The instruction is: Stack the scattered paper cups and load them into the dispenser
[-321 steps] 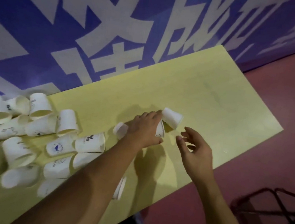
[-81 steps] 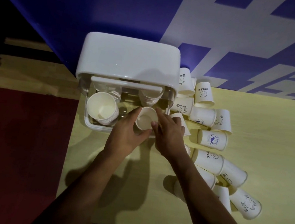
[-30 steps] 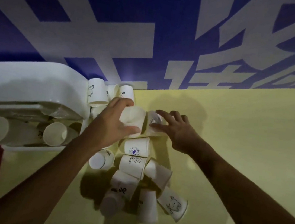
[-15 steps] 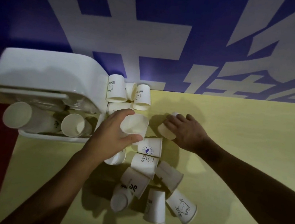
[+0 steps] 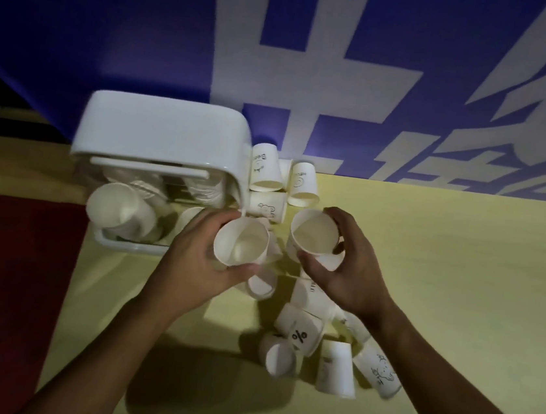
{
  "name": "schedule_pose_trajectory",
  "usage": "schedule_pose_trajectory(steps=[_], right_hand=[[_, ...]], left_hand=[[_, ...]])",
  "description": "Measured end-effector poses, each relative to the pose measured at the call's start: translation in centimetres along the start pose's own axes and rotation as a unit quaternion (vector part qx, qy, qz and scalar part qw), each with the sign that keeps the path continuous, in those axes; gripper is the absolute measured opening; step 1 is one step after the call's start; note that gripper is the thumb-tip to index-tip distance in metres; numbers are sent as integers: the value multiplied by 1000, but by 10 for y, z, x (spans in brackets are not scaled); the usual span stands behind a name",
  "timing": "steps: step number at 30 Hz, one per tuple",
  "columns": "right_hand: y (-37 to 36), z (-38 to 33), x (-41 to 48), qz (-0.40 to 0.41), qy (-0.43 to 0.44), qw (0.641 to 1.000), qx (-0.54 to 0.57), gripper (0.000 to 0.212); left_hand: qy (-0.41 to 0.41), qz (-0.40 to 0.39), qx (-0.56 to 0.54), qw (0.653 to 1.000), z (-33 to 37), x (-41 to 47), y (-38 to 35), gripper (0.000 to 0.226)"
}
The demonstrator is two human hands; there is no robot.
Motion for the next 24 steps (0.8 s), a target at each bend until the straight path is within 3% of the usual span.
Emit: schedule_pose_trajectory(steps=[13, 24], right_hand=[[-108, -92, 20, 70, 14, 996, 56, 58], [-163, -76, 43, 32, 52, 994, -92, 69]], left_hand=[[24, 28, -10, 999, -86, -42, 88, 75], [38, 32, -19, 999, -108, -43, 95, 70]])
Point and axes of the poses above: each hand's wrist, its own x-axis towards the middle knuckle, its own y-axis out of the back of the hand, z = x × y, the point moved 10 cm from there along x, towards the middle knuckle, and after that the axes turned 9 degrees about y, right-handed, at the moved point
